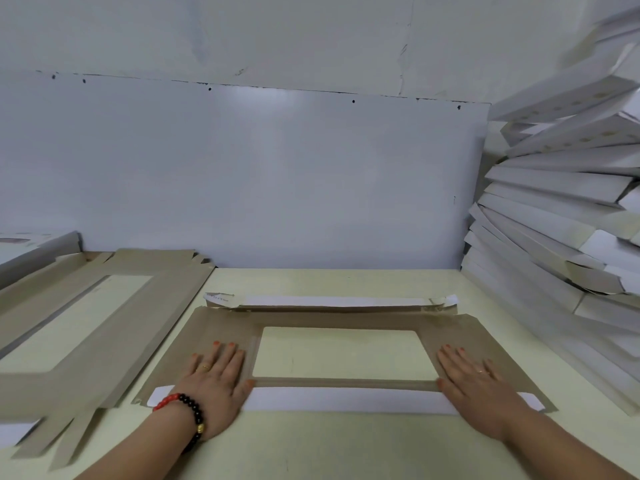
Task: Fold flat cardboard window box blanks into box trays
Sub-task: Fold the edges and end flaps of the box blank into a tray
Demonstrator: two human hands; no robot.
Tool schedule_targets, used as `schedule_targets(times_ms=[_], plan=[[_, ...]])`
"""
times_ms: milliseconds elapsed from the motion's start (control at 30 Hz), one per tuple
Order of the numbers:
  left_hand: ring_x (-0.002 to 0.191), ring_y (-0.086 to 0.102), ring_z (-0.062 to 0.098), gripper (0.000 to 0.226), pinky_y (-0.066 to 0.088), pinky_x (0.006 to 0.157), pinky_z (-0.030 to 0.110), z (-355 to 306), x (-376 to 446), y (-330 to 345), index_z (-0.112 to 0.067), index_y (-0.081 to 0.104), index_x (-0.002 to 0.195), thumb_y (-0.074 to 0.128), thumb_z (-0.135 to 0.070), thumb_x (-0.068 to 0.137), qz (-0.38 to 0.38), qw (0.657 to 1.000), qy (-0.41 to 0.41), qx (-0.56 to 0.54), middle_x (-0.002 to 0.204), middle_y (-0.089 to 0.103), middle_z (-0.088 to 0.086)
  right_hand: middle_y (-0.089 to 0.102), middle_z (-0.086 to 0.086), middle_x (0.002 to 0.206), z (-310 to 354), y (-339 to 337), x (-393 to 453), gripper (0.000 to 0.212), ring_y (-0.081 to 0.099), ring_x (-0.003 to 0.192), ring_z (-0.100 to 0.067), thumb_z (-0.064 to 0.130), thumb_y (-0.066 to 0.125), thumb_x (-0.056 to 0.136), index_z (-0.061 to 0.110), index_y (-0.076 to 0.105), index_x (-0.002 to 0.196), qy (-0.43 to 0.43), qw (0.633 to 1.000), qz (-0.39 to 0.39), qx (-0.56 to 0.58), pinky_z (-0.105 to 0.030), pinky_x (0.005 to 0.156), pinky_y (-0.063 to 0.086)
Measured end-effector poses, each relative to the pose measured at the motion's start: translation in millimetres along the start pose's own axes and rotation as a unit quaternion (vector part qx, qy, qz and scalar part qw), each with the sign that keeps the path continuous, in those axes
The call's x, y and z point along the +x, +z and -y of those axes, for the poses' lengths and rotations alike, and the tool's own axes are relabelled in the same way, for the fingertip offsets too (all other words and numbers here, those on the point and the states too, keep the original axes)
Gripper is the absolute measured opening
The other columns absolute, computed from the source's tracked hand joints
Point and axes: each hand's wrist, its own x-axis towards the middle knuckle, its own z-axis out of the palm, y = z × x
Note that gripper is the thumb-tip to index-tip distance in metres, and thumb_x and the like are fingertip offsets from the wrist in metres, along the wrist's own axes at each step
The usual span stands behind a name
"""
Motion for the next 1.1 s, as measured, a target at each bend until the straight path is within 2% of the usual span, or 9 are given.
schedule_targets(times_ms=[267,400,500,667,800,867,933,1000,1100], plan=[[0.146,-0.019,0.020,0.065,-0.007,0.119,0.043,19,0,-2,-0.028,-0.009,0.154,0.003,-0.057,0.097,-0.004,0.999,-0.045,0.000,0.161,-0.015,-0.005,-0.017,0.009,0.160,-23,-3,-10,0.057,-0.013,0.147,-0.008,0.046,0.009,0.103,0.028,-0.013,0.153,0.053,0.998,-0.015,0.004,-0.040,0.119,-0.006],[0.146,-0.019,0.024,0.065,-0.010,0.118,0.048,23,0,-5,-0.034,-0.010,0.153,0.001,-0.060,0.094,-0.023,0.998,-0.066,0.005,0.161,-0.013,-0.006,0.010,0.016,0.160,-25,-6,-19,0.058,0.015,0.146,-0.008,0.053,0.022,0.101,0.035,0.007,0.153,0.036,0.994,-0.096,0.030,-0.033,0.118,0.011],[0.147,-0.015,0.023,0.077,-0.011,0.117,0.047,27,1,-11,-0.034,-0.005,0.153,-0.011,-0.068,0.084,-0.085,0.993,-0.069,0.045,0.162,-0.005,-0.006,0.042,0.028,0.131,-24,-11,-32,0.041,0.041,0.122,0.001,0.057,0.041,0.094,0.045,0.039,0.133,-0.072,0.986,-0.133,0.063,-0.019,0.100,0.031],[0.149,-0.004,0.023,0.125,-0.003,0.119,0.041,4,-5,-22,-0.031,0.007,0.154,-0.044,-0.074,0.049,-0.129,0.990,-0.009,0.051,0.162,0.005,-0.003,0.054,0.023,0.089,-17,-20,-50,0.016,0.052,0.085,-0.002,0.051,0.062,0.086,0.037,0.062,0.092,-0.094,0.974,-0.185,0.085,-0.014,0.068,0.036],[0.149,0.003,0.020,0.093,-0.011,0.115,0.041,-38,-14,-19,-0.033,0.023,0.151,-0.002,-0.082,0.076,-0.121,0.987,0.108,-0.001,0.160,0.018,-0.007,0.051,0.020,0.074,-10,-23,-66,0.017,0.046,0.070,0.000,0.048,0.071,0.081,0.033,0.063,0.083,-0.068,0.978,-0.186,0.058,-0.010,0.054,0.028],[0.145,0.022,0.016,0.050,-0.006,0.113,0.045,-61,-23,-20,-0.038,0.044,0.139,0.044,-0.053,0.091,-0.134,0.977,0.166,-0.023,0.147,0.041,-0.014,0.049,0.018,0.062,-6,-28,-76,0.027,0.043,0.054,-0.001,0.041,0.083,0.069,0.033,0.057,0.071,-0.095,0.971,-0.218,0.025,-0.006,0.044,0.018],[0.128,0.050,0.013,0.039,0.014,0.110,0.051,-81,-29,-22,-0.041,0.065,0.113,0.071,-0.028,0.076,-0.191,0.957,0.220,-0.007,0.119,0.063,-0.021,0.051,0.016,0.058,-3,-31,-85,0.022,0.045,0.045,-0.005,0.042,0.066,0.085,0.036,0.048,0.073,-0.121,0.953,-0.278,-0.021,-0.006,0.042,0.012],[0.130,0.047,0.015,0.036,0.008,0.112,0.050,-96,-27,-18,-0.035,0.066,0.114,0.061,-0.018,0.083,-0.191,0.955,0.226,0.010,0.121,0.063,-0.016,0.057,0.009,0.060,-2,-24,-87,0.035,0.049,0.040,-0.013,0.036,0.038,0.099,0.031,0.057,0.070,-0.146,0.942,-0.295,-0.068,-0.016,0.035,0.025],[0.134,0.036,0.023,0.041,0.004,0.117,0.041,-106,-18,-15,-0.029,0.057,0.128,0.040,-0.017,0.092,-0.182,0.966,0.180,0.030,0.136,0.053,-0.004,0.060,0.001,0.059,10,-17,-96,0.017,0.046,0.032,-0.016,0.017,0.056,0.069,0.022,0.069,0.059,-0.146,0.940,-0.262,-0.166,-0.019,0.032,0.033]])
